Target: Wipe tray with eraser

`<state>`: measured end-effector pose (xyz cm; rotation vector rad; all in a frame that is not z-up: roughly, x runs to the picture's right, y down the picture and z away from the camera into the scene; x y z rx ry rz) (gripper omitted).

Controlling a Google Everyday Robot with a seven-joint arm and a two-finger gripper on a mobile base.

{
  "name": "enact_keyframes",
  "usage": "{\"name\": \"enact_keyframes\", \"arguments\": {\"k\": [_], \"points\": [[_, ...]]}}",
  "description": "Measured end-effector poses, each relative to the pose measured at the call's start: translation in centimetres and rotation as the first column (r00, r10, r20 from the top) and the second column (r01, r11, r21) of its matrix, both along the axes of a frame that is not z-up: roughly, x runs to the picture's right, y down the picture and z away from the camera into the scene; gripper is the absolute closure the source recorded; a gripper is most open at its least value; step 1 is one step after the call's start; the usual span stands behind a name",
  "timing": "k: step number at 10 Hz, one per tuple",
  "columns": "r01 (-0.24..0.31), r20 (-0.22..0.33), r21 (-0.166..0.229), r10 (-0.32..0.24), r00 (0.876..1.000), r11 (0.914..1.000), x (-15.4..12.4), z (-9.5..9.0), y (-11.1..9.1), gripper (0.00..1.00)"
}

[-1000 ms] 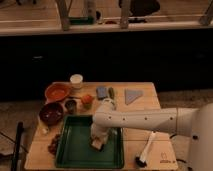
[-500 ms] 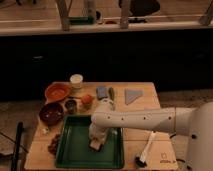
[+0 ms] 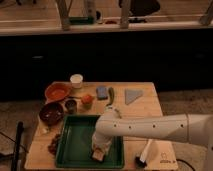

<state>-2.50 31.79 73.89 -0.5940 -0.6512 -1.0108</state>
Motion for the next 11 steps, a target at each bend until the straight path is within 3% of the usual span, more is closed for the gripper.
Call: {"name": "enact_keyframes", "arguments": {"k": [2, 6, 8, 11], "points": [[-0.006, -0.028, 0.014, 0.007, 1.000, 0.9999, 1.2, 0.5, -0.7, 1.00], [-0.016, -0.050, 0.043, 0.018, 0.999, 0.9989, 1.2, 4.2, -4.4, 1.00], [-0.010, -0.003, 0.036, 0.010, 1.000, 0.9993, -1.5, 4.6, -4.5, 1.00], [0.010, 0.084, 0.016, -0.011, 0.996, 0.9998, -4.1, 2.9, -3.2, 1.00]]}}
